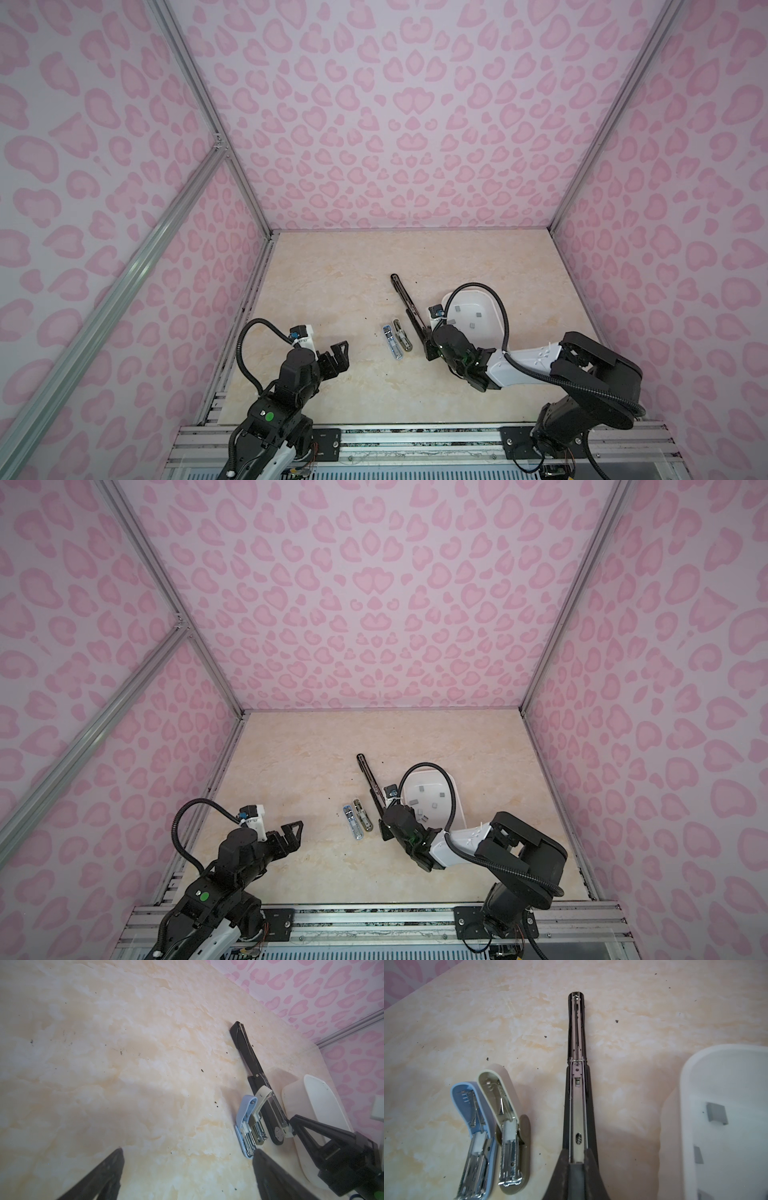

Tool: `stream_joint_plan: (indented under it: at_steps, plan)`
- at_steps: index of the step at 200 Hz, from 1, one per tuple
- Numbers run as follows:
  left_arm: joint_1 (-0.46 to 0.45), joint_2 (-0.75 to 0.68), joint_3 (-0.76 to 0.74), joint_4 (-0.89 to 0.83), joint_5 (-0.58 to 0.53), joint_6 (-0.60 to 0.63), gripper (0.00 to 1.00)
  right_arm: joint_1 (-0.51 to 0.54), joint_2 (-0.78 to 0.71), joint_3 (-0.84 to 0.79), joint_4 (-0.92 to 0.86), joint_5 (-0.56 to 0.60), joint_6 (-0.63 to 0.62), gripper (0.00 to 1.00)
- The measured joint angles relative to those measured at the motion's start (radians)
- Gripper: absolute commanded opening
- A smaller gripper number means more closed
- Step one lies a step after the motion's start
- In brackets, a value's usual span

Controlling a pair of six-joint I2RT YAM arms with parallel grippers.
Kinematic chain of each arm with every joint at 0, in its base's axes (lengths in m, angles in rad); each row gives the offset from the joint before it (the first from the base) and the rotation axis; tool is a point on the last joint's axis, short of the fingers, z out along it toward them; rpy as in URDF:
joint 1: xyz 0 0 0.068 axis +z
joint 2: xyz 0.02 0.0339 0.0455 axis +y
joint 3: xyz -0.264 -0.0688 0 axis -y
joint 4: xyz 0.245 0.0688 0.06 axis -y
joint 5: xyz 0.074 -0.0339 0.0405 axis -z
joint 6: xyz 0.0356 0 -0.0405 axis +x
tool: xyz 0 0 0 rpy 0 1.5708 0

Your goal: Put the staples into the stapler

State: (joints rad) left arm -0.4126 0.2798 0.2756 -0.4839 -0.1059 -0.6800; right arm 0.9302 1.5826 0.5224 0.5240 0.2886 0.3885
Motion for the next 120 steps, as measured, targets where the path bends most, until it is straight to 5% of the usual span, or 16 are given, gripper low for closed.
stream_joint_plan:
  at_steps: [120]
  plan:
    - [0.0, -0.002, 0.0, 0.0, -0.003, 0.0, 0.97, -0.008, -0.005, 0.007, 0.016, -0.013, -0.02, 0.12]
